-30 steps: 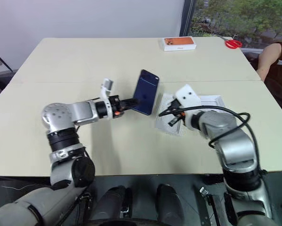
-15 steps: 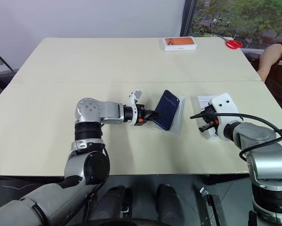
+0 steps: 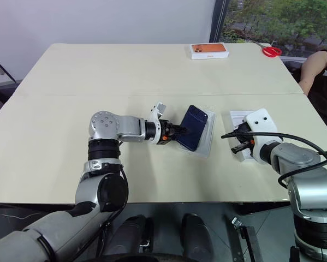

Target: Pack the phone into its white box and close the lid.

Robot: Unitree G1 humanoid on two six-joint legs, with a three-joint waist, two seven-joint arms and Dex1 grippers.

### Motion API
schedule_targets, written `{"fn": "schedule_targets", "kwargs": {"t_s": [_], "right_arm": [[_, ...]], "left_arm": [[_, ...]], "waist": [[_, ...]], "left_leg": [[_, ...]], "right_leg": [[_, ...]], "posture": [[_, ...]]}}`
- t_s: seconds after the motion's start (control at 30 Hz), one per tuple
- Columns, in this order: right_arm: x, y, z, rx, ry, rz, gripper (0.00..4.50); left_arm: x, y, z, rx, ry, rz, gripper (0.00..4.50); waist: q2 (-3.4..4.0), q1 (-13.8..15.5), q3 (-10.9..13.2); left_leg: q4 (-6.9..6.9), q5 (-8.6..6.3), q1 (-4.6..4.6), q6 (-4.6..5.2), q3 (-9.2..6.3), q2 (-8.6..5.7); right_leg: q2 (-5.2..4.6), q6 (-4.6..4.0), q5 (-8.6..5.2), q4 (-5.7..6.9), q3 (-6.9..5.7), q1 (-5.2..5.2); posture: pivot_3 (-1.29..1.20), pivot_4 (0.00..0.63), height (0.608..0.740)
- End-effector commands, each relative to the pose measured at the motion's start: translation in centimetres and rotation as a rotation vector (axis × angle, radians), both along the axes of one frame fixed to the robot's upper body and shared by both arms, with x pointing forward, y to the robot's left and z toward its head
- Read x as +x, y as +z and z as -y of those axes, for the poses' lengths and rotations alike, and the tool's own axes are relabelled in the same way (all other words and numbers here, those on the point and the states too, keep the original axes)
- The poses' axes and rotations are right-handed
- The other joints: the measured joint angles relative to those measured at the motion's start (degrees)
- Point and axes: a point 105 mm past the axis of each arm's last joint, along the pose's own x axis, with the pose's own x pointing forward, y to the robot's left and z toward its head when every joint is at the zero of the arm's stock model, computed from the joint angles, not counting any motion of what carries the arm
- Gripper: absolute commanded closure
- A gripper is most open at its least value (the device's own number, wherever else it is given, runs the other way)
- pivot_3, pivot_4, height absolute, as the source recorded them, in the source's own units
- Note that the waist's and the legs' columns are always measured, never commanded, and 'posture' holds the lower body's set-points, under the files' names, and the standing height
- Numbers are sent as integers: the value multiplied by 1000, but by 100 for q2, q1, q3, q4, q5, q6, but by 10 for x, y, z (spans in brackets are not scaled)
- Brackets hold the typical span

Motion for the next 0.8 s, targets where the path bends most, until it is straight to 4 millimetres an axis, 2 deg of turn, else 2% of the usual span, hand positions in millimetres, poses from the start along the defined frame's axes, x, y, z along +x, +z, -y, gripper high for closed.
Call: {"fn": "schedule_targets", "kwargs": {"t_s": [0.03, 0.07, 0.27, 0.4, 0.6, 0.8], "right_arm": [[2, 9, -2, -17, 15, 43, 4500], [3, 9, -4, -16, 20, 44, 4500], [6, 10, -14, -5, 45, 51, 4500], [6, 8, -19, 1, 56, 48, 4500], [8, 10, -20, 2, 60, 54, 4500], [13, 17, -24, -4, 76, 74, 4500]], "left_arm": [[-19, 19, 37, -99, -122, 36, 664], [-19, 20, 36, -99, -127, 42, 50], [-17, 30, 19, -83, -137, 130, 50], [-20, 38, 4, -25, -175, 255, 50], [-17, 35, -22, 72, -182, 361, 50], [19, 40, -71, 139, 18, 470, 50]], "waist": [[0, 0, 0], [1, 0, 0], [0, -2, 0], [2, -7, -1], [6, -9, -3], [6, -7, -3]], "left_leg": [[0, 0, 0, 0, 0, 0], [0, 0, 1, 0, 0, 0], [1, 0, 1, 0, 0, 0], [0, 0, 2, -1, -1, 0], [0, 1, 5, -2, 0, 1], [1, 1, 5, -2, 0, 1]], "right_leg": [[0, 0, 0, 0, 0, 0], [0, 0, 0, 0, 0, 1], [0, 0, 0, 0, 1, 2], [0, 0, 0, 1, 1, 1], [0, -2, 0, 3, 3, 2], [-1, -2, 0, 3, 3, 2]], "posture": [[0, 150, 740], [0, 150, 740], [0, 150, 740], [0, 150, 740], [0, 150, 740], [0, 150, 740]]}}
